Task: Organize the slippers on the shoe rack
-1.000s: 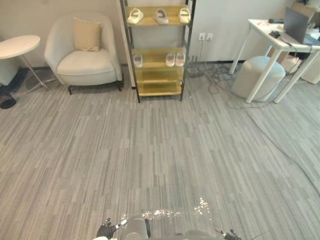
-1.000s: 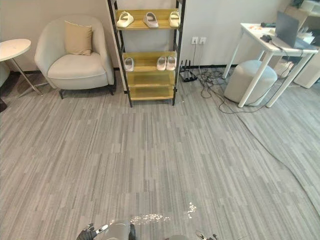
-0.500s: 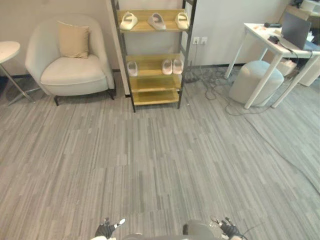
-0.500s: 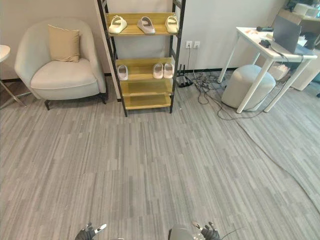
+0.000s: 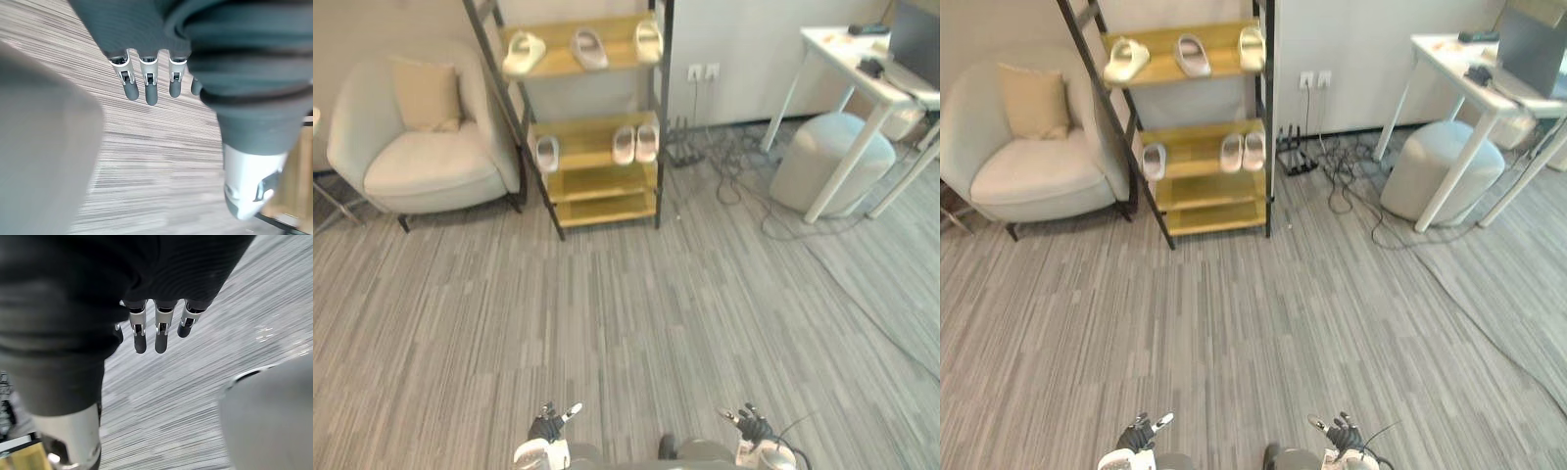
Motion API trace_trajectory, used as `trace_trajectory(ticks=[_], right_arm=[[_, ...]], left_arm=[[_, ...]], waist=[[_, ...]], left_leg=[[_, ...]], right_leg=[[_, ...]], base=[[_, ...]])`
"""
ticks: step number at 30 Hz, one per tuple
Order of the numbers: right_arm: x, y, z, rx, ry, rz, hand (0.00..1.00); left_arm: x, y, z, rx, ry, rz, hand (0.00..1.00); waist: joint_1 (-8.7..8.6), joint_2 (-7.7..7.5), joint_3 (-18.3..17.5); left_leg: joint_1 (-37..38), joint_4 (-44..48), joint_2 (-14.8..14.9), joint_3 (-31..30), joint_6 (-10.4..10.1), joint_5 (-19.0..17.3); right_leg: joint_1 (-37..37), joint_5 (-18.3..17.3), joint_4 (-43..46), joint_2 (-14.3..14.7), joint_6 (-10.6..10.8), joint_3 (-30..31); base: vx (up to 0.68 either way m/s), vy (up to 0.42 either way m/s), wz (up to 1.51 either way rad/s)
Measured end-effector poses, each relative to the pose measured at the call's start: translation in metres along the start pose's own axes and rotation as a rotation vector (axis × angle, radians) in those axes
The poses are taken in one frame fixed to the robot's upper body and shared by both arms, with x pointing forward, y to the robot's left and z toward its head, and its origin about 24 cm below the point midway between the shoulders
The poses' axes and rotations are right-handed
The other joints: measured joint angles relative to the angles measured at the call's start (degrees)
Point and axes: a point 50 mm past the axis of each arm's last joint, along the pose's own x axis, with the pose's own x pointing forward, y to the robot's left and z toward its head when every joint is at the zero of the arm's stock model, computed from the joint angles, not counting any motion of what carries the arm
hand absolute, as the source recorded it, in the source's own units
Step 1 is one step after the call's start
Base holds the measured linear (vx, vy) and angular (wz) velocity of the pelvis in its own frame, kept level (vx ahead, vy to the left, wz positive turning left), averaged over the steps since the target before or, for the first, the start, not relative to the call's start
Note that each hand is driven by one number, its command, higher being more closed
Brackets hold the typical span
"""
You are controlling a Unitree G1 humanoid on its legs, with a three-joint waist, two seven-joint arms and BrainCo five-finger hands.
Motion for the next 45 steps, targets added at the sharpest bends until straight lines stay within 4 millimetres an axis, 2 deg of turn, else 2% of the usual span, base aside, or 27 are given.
trace_trajectory(ticks=[4, 5, 6, 8, 10, 12, 13, 15, 18, 19, 21, 23, 24, 25, 26, 27, 28, 29, 30, 32, 34, 38, 39, 40, 41, 43, 45], right_arm=[[0.001, 0.003, 0.001, 0.030, -0.005, 0.000, 0.00], [0.001, 0.006, 0.001, 0.044, -0.003, 0.001, 0.00], [0.000, 0.008, -0.001, 0.048, 0.005, 0.006, 0.00], [-0.001, 0.017, -0.005, 0.055, 0.018, 0.026, 0.00], [-0.001, 0.025, -0.006, 0.060, 0.020, 0.046, 0.00], [-0.002, 0.028, -0.005, 0.032, 0.013, 0.063, 0.00], [-0.002, 0.027, -0.004, 0.018, 0.004, 0.066, 0.00], [-0.002, 0.027, -0.003, 0.019, -0.003, 0.075, 0.00], [-0.001, 0.023, -0.001, 0.013, -0.007, 0.069, 0.00], [-0.001, 0.021, -0.001, 0.001, -0.010, 0.062, 0.00], [0.000, 0.019, 0.001, 0.011, -0.019, 0.063, 0.00], [0.001, 0.015, 0.005, 0.015, -0.025, 0.056, 0.00], [0.000, 0.010, -0.002, 0.016, 0.002, 0.042, 0.00], [-0.001, 0.009, -0.006, 0.015, 0.014, 0.037, 0.00], [0.000, -0.004, -0.004, 0.016, 0.016, 0.003, 0.00], [0.001, -0.010, -0.001, 0.012, 0.005, -0.012, 0.00], [0.001, -0.011, 0.000, 0.011, 0.003, -0.013, 0.00], [0.001, -0.007, 0.000, 0.006, 0.000, -0.001, 0.00], [0.001, -0.004, 0.002, -0.018, -0.012, 0.010, 0.00], [0.000, -0.002, 0.001, -0.024, -0.006, 0.011, 0.00], [0.000, 0.004, -0.001, -0.012, -0.002, 0.022, 0.00], [-0.001, 0.004, -0.002, 0.023, 0.001, 0.018, 0.00], [-0.001, 0.002, -0.004, 0.034, 0.006, 0.011, 0.00], [-0.002, -0.002, -0.007, 0.050, 0.018, -0.004, 0.00], [-0.003, -0.002, -0.015, 0.067, 0.052, -0.012, 0.00], [-0.004, 0.002, -0.019, 0.070, 0.069, -0.004, 0.00], [-0.005, 0.003, -0.020, 0.069, 0.072, 0.000, 0.00]], left_arm=[[0.001, -0.001, 0.005, -0.003, -0.028, -0.002, 0.00], [0.001, 0.000, 0.006, -0.001, -0.030, -0.001, 0.00], [0.001, 0.001, 0.005, -0.006, -0.026, 0.003, 0.00], [0.002, 0.007, 0.007, 0.008, -0.030, 0.011, 0.00], [0.002, 0.009, 0.007, 0.003, -0.028, 0.017, 0.00], [0.002, 0.007, 0.006, 0.008, -0.020, 0.010, 0.00], [0.002, 0.006, 0.005, 0.023, -0.017, 0.000, 0.00], [0.003, 0.009, 0.006, 0.058, -0.012, -0.003, 0.00], [0.004, 0.011, 0.005, 0.066, 0.009, 0.002, 0.00], [0.003, 0.010, 0.004, 0.064, 0.015, 0.003, 0.00], [0.003, 0.009, 0.002, 0.063, 0.020, -0.001, 0.00], [0.003, 0.005, 0.000, 0.074, 0.026, -0.012, 0.00], [0.003, 0.008, 0.000, 0.099, 0.029, -0.013, 0.00], [0.003, 0.009, -0.001, 0.101, 0.032, -0.011, 0.00], [0.001, 0.000, -0.009, 0.081, 0.067, -0.024, 0.00], [0.000, -0.006, -0.011, 0.068, 0.070, -0.035, 0.00], [0.001, -0.007, -0.010, 0.059, 0.064, -0.036, 0.00], [0.002, -0.009, -0.007, 0.039, 0.053, -0.033, 0.00], [0.003, -0.009, -0.002, 0.017, 0.036, -0.025, 0.00], [0.003, -0.010, 0.003, 0.017, 0.012, -0.026, 0.00], [0.004, -0.014, 0.011, 0.010, -0.023, -0.035, 0.00], [0.004, -0.024, 0.017, 0.011, -0.060, -0.064, 0.00], [0.004, -0.026, 0.016, 0.027, -0.057, -0.075, 0.00], [0.004, -0.027, 0.015, 0.035, -0.051, -0.080, 0.00], [0.004, -0.021, 0.013, 0.053, -0.039, -0.071, 0.00], [0.005, -0.013, 0.014, 0.063, -0.035, -0.056, 0.00], [0.006, -0.009, 0.014, 0.063, -0.033, -0.057, 0.00]], waist=[[1.17, -0.32, 0.0], [1.36, -0.87, 0.0], [2.31, -1.56, -0.3], [2.50, -3.17, -1.5], [2.75, -3.87, -1.6], [3.33, -3.88, -1.6], [3.01, -3.43, -1.7], [2.77, -4.20, -1.8], [1.88, -4.53, -1.6], [1.62, -4.41, -1.6], [1.48, -3.94, -1.7], [1.04, -3.01, -1.5], [0.63, -3.55, -1.6], [0.57, -3.94, -1.9], [0.47, -0.96, -2.1], [0.30, 0.01, -2.3], [0.22, 0.25, -2.0], [0.31, 0.86, -1.4], [0.45, 0.55, -0.6], [0.59, 0.32, -0.5], [0.68, -0.82, -0.2], [0.68, -0.93, -0.6], [0.71, -0.75, -0.8], [1.02, -0.35, -1.1], [1.69, -2.05, -2.6], [1.71, -3.47, -3.0], [1.85, -3.92, -2.8]], left_leg=[[-3.9, -18.7, -2.9, 4.7, 0.6, -2.0], [-3.9, -30.8, -6.5, 3.9, 1.1, 0.2], [-2.4, -37.5, -9.4, 2.0, 2.9, 7.2], [-2.0, -38.0, -11.5, 3.7, 5.0, 5.5], [-1.8, -35.3, -11.8, 5.7, 5.5, 4.0], [2.7, -34.5, -12.3, 7.4, 6.2, 3.0], [5.3, -34.5, -12.3, 7.0, 6.5, 0.7], [8.5, -34.4, -13.3, 6.3, 6.9, -0.9], [14.5, -37.5, -13.1, 3.9, 6.9, -1.5], [17.7, -40.3, -12.0, 2.4, 6.8, -1.5], [20.4, -43.0, -10.6, 0.6, 6.8, -1.5], [21.4, -44.5, -8.9, -0.8, 6.5, -1.5], [22.1, -44.6, -9.1, -2.9, 4.9, -2.1], [22.4, -44.6, -9.2, -3.5, 4.0, -2.6], [23.9, -44.2, -6.7, -5.0, 1.9, -3.7], [22.5, -41.3, -6.2, -5.6, -0.9, -1.9], [22.0, -39.6, -6.0, -5.7, -1.5, -1.5], [17.7, -29.1, -5.5, -6.3, -3.2, 0.6], [11.8, -16.3, -4.6, -6.6, -3.2, 4.0], [7.6, -6.9, -1.9, -2.1, -2.4, 0.0], [4.5, -8.7, -0.3, 3.1, -0.1, -1.8], [0.9, -27.1, -1.8, 4.7, 0.5, -1.2], [1.2, -37.0, -4.0, 3.2, 0.6, 1.3], [2.2, -41.1, -5.5, 1.1, 0.8, 6.4], [3.6, -45.0, -8.1, 1.8, 1.9, 7.9], [4.1, -44.9, -9.9, 2.9, 3.1, 7.3], [6.4, -43.8, -11.8, 4.2, 4.4, 4.4]], right_leg=[[4.2, -0.5, -4.2, -0.5, 1.4, 2.1], [5.7, -1.1, -5.7, -1.5, 2.4, 2.7], [6.3, -1.9, -6.5, -2.4, 3.6, 4.8], [6.7, -2.8, -6.7, -4.6, 5.2, 6.9], [6.4, -3.4, -4.4, -5.8, 6.3, 8.3], [3.1, -4.0, 10.2, -6.6, 8.3, 9.6], [-0.9, -2.5, 21.3, -6.8, 11.8, 9.1], [-6.9, -2.7, 35.8, -8.1, 13.5, 8.1], [-10.3, -5.2, 38.8, -9.3, 9.5, 2.7], [-11.9, -6.4, 33.1, -9.3, 7.4, -0.9], [-14.3, -6.4, 23.2, -7.6, 6.8, -1.4], [-16.1, -2.7, 12.6, -4.7, 6.2, 0.9], [-15.4, 7.8, 1.0, -3.8, 4.9, 3.6], [-15.4, 11.7, -0.3, -4.0, 4.4, 4.0], [-15.3, 11.5, 3.0, -2.3, 4.1, 2.7], [-14.5, 9.0, 2.9, -2.0, 3.4, 1.9], [-14.0, 8.5, 2.8, -1.9, 3.0, 1.8], [-12.1, 7.1, 2.3, -1.4, 2.1, 1.7], [-9.2, 6.3, 0.7, -1.4, 1.4, 1.6], [-3.9, 5.8, -1.5, -1.4, 0.7, 0.8], [1.3, 5.2, -4.8, -2.6, 1.0, -0.4], [4.1, 3.4, -7.3, -3.9, 3.2, -3.2], [4.3, 2.7, -7.2, -4.4, 4.3, -3.8], [4.3, 2.2, -7.2, -4.6, 5.1, -3.4], [4.4, 2.0, -7.6, -6.4, 6.6, -2.2], [5.0, 1.6, -7.9, -8.5, 7.8, -2.2], [5.8, 0.2, -4.6, -10.7, 9.9, -0.9]], base=[[0.30, 0.069, -0.26], [0.38, 0.194, -0.32], [0.47, 0.232, -0.42], [0.45, 0.170, -0.34], [0.49, 0.189, -0.35], [0.42, 0.185, -0.40], [0.29, 0.150, -0.14], [0.37, 0.119, 0.19], [0.44, -0.004, 0.47], [0.40, -0.091, 0.43], [0.53, -0.170, 0.53], [0.51, -0.196, 0.51], [0.31, -0.123, 0.45], [0.54, -0.249, 0.51], [0.52, -0.231, 0.35], [0.62, -0.279, 0.27], [0.45, -0.201, 0.18], [0.46, -0.225, 0.07], [0.36, -0.177, 0.05], [0.28, -0.109, 0.05], [0.28, -0.072, 0.18], [0.12, 0.070, 0.37], [0.16, 0.223, 0.31], [0.25, 0.266, 0.24], [0.27, 0.208, 0.07], [0.31, 0.176, 0.05], [0.28, 0.238, -0.21]])
